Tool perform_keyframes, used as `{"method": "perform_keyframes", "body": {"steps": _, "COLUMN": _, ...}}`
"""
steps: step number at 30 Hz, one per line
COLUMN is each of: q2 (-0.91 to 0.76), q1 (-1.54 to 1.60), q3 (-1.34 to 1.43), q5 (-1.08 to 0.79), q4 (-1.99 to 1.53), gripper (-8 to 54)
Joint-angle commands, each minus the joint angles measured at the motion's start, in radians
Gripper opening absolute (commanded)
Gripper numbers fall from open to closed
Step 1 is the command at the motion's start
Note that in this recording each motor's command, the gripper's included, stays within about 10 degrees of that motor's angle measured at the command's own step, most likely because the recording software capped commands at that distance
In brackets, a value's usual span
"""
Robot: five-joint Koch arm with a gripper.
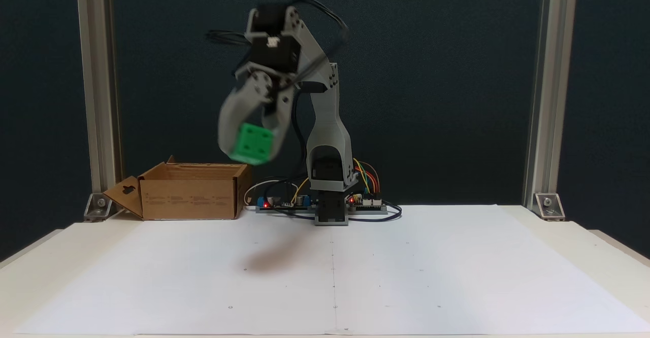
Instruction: Grasp a green dice and put it in the bin.
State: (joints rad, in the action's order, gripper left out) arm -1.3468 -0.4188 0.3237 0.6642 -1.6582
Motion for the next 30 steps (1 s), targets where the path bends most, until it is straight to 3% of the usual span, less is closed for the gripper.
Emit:
{"method": "perform_keyframes", "body": {"steps": 1, "q2": -0.089, "q1": -0.048, "q3": -0.037, "q5": -0.075, "q4": -0.052, "gripper": 11.7}}
{"method": "perform_keyframes", "body": {"steps": 18, "q2": -0.138, "q1": -0.973, "q3": -0.041, "q5": -0.48, "q4": -0.083, "gripper": 11.7}}
{"method": "perform_keyframes", "body": {"steps": 30, "q2": -0.098, "q1": -1.379, "q3": -0.037, "q5": -0.666, "q4": -0.127, "gripper": 11.7}}
